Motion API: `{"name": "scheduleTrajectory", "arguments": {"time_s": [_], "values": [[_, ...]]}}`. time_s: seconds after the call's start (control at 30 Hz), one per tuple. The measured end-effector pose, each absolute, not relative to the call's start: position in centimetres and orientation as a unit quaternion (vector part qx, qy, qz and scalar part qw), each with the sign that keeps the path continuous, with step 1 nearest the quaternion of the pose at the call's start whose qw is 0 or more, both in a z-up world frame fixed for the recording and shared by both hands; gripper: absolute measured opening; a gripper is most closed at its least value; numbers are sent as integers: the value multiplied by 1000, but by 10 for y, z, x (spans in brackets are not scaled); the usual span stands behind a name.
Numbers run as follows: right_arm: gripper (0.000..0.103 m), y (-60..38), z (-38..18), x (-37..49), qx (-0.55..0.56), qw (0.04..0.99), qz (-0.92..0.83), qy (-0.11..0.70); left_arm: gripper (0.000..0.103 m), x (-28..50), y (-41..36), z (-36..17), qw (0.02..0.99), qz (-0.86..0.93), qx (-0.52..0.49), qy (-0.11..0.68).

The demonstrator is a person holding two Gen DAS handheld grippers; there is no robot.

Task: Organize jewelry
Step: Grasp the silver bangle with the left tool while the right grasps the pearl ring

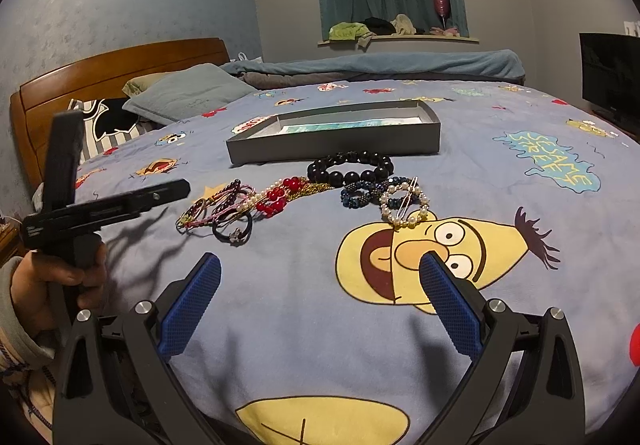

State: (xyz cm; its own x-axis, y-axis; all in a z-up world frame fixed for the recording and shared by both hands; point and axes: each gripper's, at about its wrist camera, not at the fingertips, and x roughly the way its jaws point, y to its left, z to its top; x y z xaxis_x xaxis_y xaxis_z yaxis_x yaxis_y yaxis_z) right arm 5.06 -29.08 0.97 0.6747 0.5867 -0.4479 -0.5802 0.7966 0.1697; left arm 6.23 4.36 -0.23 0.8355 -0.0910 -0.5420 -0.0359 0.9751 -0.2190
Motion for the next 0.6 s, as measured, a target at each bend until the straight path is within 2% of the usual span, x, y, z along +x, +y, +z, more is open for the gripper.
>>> {"name": "scheduleTrajectory", "arguments": {"time_s": [0.13, 0.2, 0.23, 0.27, 0.4, 0.6], "values": [[98, -294, 14, 61, 13, 916, 315, 249, 69, 75, 44, -11, 940, -31, -120, 319], [98, -295, 17, 68, 12, 918, 309, 249, 61, 78, 44, -14, 937, -36, -114, 328], [98, -296, 19, 71, 12, 918, 308, 250, 50, 79, 43, -15, 935, -42, -112, 334], [98, -297, 20, 75, 12, 918, 306, 251, 48, 78, 43, -16, 934, -48, -111, 337], [96, -296, 22, 96, 2, 920, 291, 261, 48, 74, 43, -15, 935, -60, -107, 332], [79, -282, 10, 129, -40, 913, 279, 295, 48, 60, 40, -5, 948, -58, -90, 301]]}}
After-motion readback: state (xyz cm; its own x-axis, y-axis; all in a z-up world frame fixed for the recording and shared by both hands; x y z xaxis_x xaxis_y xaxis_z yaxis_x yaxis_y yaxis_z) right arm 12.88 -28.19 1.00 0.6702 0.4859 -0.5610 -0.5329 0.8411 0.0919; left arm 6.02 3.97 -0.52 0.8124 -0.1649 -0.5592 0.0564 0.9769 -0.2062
